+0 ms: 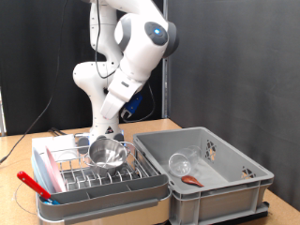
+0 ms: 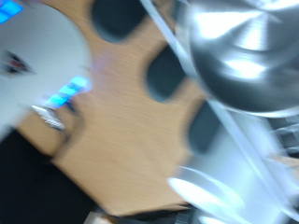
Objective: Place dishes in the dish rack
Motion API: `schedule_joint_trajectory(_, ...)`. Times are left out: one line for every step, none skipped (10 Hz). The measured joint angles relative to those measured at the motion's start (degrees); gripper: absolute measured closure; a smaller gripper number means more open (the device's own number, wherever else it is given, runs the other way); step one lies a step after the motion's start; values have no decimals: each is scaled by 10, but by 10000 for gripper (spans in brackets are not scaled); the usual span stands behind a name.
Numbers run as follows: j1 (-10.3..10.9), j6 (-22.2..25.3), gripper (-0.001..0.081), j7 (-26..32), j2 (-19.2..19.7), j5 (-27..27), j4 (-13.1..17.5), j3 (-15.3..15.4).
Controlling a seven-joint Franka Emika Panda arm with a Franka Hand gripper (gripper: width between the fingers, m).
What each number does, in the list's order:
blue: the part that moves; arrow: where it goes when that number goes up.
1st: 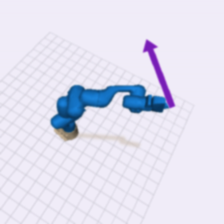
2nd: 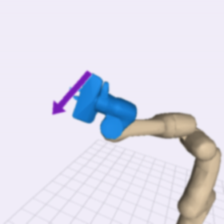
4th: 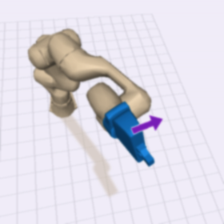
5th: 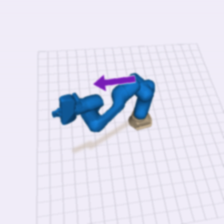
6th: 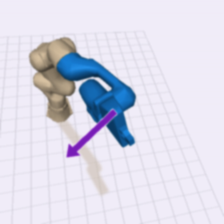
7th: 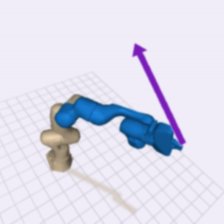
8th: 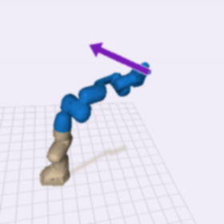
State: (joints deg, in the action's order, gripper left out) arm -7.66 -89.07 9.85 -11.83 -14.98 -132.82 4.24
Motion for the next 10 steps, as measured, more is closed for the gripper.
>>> schedule_joint_trajectory(1,-23,3,15,-10,-39,-10,6)
schedule_joint_trajectory(2,-28,3,16,-12,-73,-15,17)
schedule_joint_trajectory(1,-27,3,16,-12,-56,-15,16)
schedule_joint_trajectory(0,-72,3,23,-17,-43,-22,10)
schedule_joint_trajectory(1,-141,3,64,-34,-27,-48,0)
schedule_joint_trajectory(2,-194,3,115,-59,-8,-77,-12)
schedule_joint_trajectory(2,-233,3,147,-84,1,-105,-21)
schedule_joint_trajectory(1,-260,3,156,-107,1,-132,-25)
schedule_joint_trajectory(1,-291,3,156,-139,-3,-166,-25)
schedule_joint_trajectory(1,-279,3,156,-136,-2,-162,-25)
